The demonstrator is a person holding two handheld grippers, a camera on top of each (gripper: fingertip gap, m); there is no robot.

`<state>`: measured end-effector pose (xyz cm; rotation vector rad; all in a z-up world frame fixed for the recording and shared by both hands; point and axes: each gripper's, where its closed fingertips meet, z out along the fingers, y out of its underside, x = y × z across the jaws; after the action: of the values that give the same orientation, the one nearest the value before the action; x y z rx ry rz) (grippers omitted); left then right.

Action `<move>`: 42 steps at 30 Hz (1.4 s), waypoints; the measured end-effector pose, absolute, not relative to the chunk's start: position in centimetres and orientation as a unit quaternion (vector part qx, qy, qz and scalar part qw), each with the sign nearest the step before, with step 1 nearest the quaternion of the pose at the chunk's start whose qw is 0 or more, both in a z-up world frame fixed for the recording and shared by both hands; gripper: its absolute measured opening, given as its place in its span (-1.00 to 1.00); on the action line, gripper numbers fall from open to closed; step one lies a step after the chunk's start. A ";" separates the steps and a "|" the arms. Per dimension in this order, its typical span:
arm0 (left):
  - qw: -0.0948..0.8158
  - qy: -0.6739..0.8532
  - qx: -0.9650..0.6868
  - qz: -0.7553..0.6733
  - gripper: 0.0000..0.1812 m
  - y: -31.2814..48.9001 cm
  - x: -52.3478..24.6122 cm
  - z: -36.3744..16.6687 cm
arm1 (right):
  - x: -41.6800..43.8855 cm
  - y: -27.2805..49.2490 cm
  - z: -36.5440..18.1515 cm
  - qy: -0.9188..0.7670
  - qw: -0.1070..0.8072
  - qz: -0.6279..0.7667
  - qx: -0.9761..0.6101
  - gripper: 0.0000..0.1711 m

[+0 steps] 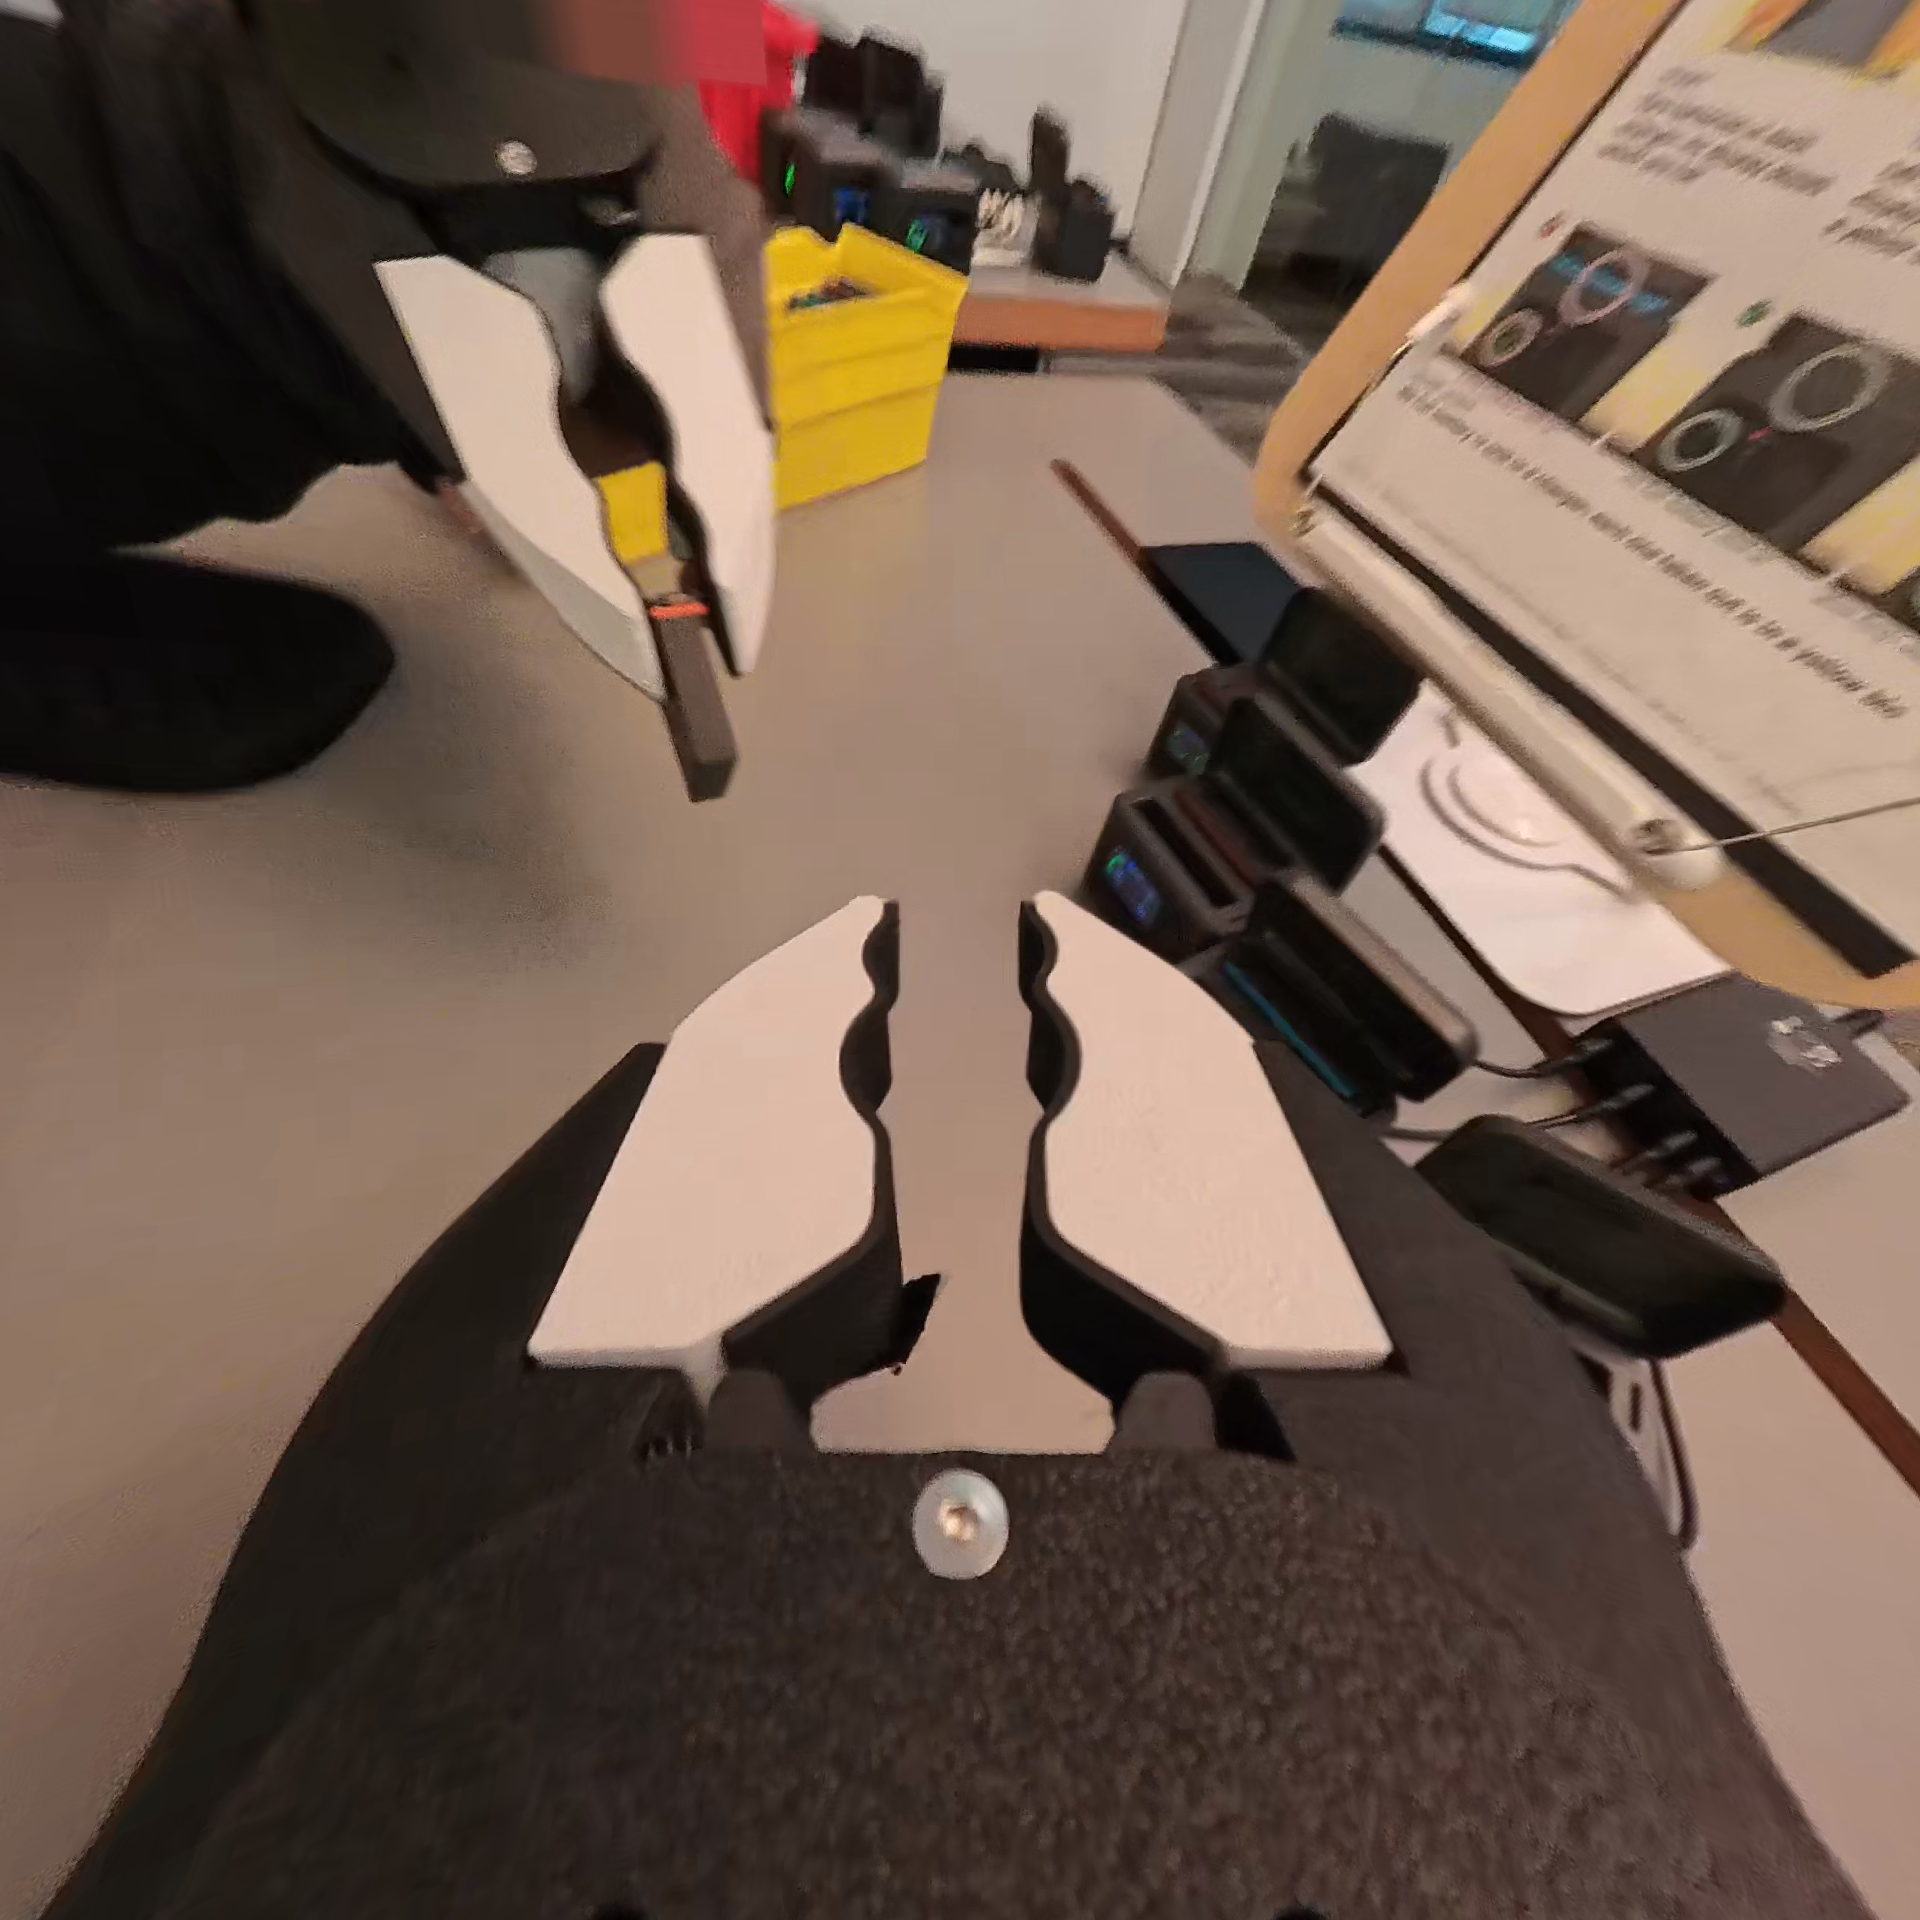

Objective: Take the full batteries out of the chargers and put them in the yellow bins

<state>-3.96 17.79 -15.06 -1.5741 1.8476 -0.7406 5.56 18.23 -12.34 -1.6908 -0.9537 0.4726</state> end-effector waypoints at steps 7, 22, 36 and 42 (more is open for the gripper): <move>0.250 0.715 -0.573 -0.315 -0.83 15.9 0.3 -18.9 | 3.1 15.5 -16.7 -0.452 0.479 0.209 -0.723 -0.67; 0.267 0.686 -0.543 -0.404 -0.74 15.1 0.3 -18.2 | 0.0 14.7 -19.7 -0.427 0.446 0.306 -0.724 -0.89; 0.241 0.658 -0.551 -0.454 -0.84 15.1 -0.3 -17.7 | 0.4 14.6 -17.6 -0.362 0.461 0.413 -0.697 -0.89; 0.225 0.656 -0.567 -0.446 -0.83 15.4 -0.4 -18.5 | 0.3 14.8 -18.4 -0.354 0.451 0.411 -0.709 -0.88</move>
<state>-0.41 15.39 -18.50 -1.5634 1.8088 -1.2297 0.31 14.85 -18.40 -1.7521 -0.8755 1.0156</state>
